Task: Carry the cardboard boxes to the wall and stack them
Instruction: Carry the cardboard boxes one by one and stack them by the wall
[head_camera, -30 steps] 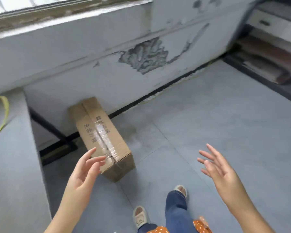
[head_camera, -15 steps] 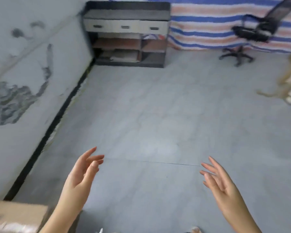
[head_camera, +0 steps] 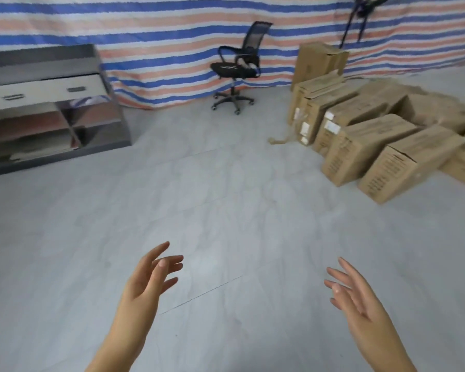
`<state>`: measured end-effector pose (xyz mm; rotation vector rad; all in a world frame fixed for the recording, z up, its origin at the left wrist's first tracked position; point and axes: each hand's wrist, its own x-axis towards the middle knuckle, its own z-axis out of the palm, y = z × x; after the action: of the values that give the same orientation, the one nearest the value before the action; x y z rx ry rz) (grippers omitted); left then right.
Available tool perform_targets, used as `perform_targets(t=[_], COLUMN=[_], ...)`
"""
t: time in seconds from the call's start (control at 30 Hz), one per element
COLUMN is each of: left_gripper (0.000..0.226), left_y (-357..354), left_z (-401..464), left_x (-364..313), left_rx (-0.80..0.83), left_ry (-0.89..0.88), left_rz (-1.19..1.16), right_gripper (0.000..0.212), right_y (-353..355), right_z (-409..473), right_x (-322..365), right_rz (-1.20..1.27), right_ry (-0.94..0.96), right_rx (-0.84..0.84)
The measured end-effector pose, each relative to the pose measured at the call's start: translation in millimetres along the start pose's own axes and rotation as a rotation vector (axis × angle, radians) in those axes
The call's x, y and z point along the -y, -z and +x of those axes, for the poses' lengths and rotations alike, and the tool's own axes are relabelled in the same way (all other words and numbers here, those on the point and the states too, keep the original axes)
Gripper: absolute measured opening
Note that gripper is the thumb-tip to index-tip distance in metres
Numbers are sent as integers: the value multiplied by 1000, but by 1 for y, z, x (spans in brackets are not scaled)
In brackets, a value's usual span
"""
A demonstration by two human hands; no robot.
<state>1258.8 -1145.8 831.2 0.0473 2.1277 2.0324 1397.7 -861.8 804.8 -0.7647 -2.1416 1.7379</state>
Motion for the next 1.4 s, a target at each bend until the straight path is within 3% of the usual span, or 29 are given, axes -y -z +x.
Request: perform_targets(t=[0.2, 0.33, 0.7, 0.93, 1.0, 1.23, 1.4], left_gripper=[29, 27, 25, 26, 26, 24, 23], left_y=[-73, -125, -332, -474, -516, -674, -770], left_z=[67, 132, 349, 428, 442, 483, 513], left_x=[5, 9, -53, -63, -56, -54, -61], left_rx=[99, 157, 532, 659, 658, 632, 700], left_ry=[35, 65, -16, -14, 1, 47, 38], left_rz=[78, 131, 240, 229, 231, 230, 291], right_gripper=[87, 70, 67, 92, 85, 28, 35], right_y=[47, 72, 157, 226, 255, 383, 452], right_z=[48, 105, 291, 380, 409, 517, 587], right_x=[-24, -33, -14, -32, -41, -50, -61], right_rz=[29, 25, 110, 137, 127, 85, 48], right_ry=[-102, -129, -118, -182, -186, -193, -260], right_rx=[-165, -285, -587, -699, -717, -731, -674])
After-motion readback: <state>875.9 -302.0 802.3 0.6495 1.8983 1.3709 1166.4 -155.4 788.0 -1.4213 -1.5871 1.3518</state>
